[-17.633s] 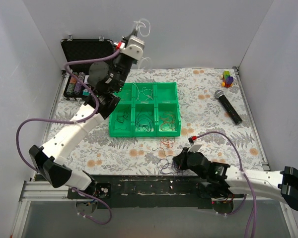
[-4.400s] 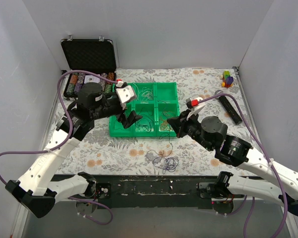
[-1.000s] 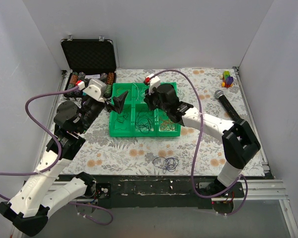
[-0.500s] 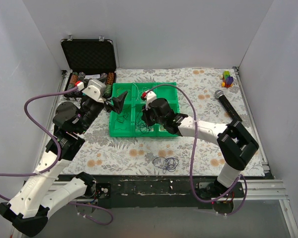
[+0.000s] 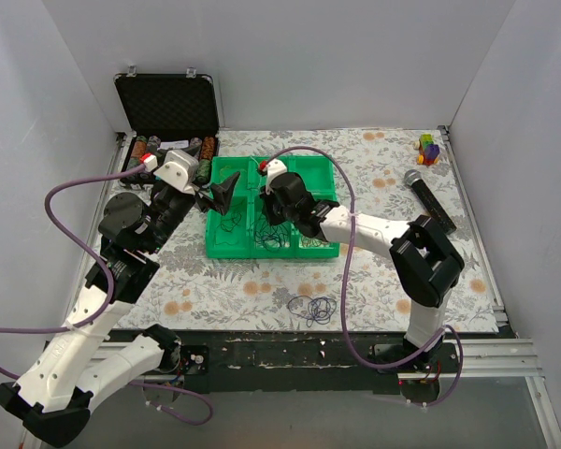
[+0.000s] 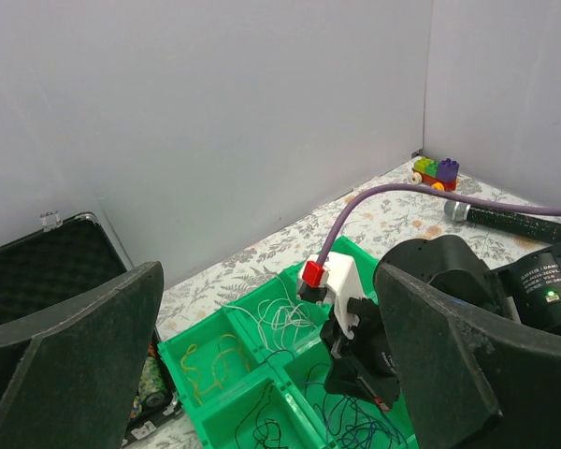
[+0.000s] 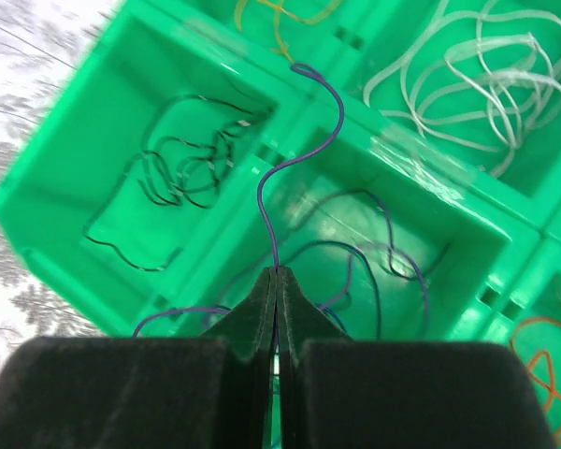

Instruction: Untangle the cables

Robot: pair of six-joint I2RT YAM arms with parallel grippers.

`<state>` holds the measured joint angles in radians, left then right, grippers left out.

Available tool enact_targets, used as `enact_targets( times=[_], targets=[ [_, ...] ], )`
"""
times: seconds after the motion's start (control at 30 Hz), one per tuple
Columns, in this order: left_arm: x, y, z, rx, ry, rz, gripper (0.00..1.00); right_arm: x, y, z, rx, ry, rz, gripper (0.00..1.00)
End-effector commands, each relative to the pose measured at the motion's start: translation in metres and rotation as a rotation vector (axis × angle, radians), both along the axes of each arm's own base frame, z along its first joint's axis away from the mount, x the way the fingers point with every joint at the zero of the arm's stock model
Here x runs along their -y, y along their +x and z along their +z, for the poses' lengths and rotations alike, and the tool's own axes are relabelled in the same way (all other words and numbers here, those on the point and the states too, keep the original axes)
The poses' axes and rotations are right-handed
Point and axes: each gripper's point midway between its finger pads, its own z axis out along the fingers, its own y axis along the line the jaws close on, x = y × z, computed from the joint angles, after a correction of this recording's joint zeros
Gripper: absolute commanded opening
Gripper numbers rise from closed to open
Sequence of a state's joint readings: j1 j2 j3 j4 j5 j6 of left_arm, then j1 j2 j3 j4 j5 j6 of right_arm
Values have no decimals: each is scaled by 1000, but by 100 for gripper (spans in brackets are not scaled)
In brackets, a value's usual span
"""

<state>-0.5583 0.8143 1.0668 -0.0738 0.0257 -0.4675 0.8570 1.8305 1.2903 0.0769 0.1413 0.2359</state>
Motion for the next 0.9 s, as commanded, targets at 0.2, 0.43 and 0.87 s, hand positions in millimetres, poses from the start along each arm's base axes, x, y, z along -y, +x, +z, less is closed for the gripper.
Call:
enact_targets(
  times=[0.2, 0.43, 0.87],
  targets=[
    [-3, -4, 8, 31, -5, -2, 98, 31, 10, -11, -21, -61, -111, 1],
    [-3, -5, 10, 35, -1, 1, 98, 25, 16, -19, -59, -117, -111, 1],
    [-1, -4, 7, 31, 6, -8, 98, 35, 19, 23, 18, -64, -139, 50]
  ],
)
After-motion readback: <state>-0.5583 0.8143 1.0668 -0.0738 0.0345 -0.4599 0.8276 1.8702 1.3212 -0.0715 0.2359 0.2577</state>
